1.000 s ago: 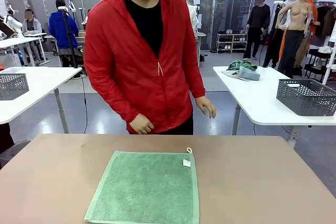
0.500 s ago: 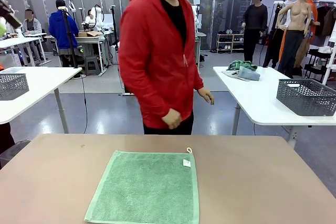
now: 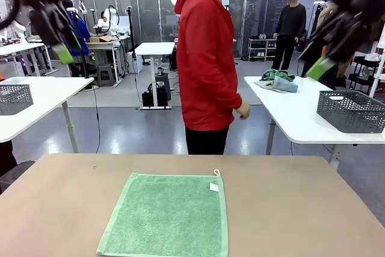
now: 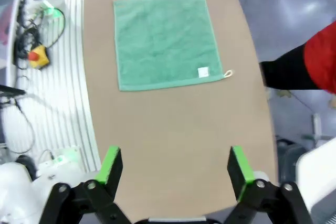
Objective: Fold the towels and place them in the basket.
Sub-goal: When a person lays out a Towel with hook on the table, fold it in half twice.
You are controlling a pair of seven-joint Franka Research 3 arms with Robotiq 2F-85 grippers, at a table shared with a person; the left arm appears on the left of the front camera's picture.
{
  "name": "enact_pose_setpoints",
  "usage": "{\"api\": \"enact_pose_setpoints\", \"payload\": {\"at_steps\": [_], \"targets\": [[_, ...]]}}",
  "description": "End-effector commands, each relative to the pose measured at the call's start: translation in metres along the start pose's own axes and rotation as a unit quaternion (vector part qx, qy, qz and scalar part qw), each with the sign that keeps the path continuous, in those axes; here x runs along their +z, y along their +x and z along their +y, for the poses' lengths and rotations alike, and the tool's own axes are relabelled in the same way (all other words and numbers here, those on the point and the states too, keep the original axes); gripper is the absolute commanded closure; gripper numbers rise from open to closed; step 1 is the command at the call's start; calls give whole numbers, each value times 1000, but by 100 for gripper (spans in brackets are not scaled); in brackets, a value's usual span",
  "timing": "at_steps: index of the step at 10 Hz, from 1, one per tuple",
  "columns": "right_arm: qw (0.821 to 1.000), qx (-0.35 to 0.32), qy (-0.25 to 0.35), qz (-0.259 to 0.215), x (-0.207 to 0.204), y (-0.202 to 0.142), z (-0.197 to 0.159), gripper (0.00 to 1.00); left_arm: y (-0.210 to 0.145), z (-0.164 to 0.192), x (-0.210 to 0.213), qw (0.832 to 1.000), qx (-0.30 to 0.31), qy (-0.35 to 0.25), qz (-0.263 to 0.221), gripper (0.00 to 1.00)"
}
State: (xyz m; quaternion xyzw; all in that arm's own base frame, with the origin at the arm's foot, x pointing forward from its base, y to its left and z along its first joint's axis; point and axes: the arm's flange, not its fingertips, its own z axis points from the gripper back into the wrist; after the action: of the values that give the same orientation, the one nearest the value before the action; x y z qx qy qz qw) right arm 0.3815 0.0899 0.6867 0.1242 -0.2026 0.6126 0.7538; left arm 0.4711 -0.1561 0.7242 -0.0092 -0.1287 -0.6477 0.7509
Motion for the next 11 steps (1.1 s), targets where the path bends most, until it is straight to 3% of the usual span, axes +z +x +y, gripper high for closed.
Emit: {"api": "enact_pose_setpoints", "payload": {"at_steps": [1,3,5,11], "targets": [[998,-42,38,39,-56,-2,-22,0,3,3,-56,999,9,-18,45,0],[995,-58,41,75,-110,-10,-36,0,10,3,-115,997,-2,-15,80,0],[993,-46,26,103,-143,-19,-36,0,11,4,-141,995,-17,-2,98,0],[993,-36,42,100,-152,-23,-42,0,11,10,-149,995,-22,-25,94,0]]}}
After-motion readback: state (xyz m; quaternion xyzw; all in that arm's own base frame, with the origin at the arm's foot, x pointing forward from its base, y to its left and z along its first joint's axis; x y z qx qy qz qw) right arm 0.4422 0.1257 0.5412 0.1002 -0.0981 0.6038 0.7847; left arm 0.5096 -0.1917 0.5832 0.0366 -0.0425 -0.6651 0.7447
